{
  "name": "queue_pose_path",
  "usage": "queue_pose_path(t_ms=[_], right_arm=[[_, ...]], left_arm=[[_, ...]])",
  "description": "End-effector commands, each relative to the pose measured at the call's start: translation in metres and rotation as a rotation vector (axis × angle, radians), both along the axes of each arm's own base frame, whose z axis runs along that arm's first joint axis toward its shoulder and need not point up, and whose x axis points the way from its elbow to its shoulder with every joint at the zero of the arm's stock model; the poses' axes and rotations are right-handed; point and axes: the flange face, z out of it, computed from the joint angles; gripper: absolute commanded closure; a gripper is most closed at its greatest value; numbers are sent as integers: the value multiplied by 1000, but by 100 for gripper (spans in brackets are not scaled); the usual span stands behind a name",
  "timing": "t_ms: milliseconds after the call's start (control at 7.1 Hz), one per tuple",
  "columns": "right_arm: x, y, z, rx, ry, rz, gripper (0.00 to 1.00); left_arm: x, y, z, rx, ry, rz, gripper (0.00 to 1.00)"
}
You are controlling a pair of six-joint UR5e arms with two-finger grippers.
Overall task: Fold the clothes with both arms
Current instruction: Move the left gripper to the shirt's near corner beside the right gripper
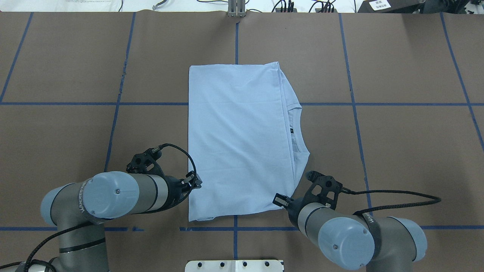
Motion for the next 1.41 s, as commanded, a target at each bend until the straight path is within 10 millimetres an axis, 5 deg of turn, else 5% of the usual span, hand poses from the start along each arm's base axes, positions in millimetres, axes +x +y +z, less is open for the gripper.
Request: queue_pose_path(t_ms=[0,422,845,1267], right_arm=[[1,2,-4,2,-8,-2,100],[4,2,-8,3,-17,0,100],[5,1,-8,10,-18,8,100],[6,0,-8,12,-16,12,100]], left_arm=[[11,18,4,-45,-20,14,37],[23,46,8,-80,-37,46,37],[25,50,8,-91,-35,46,38],[29,57,12,-90,-44,57,60]])
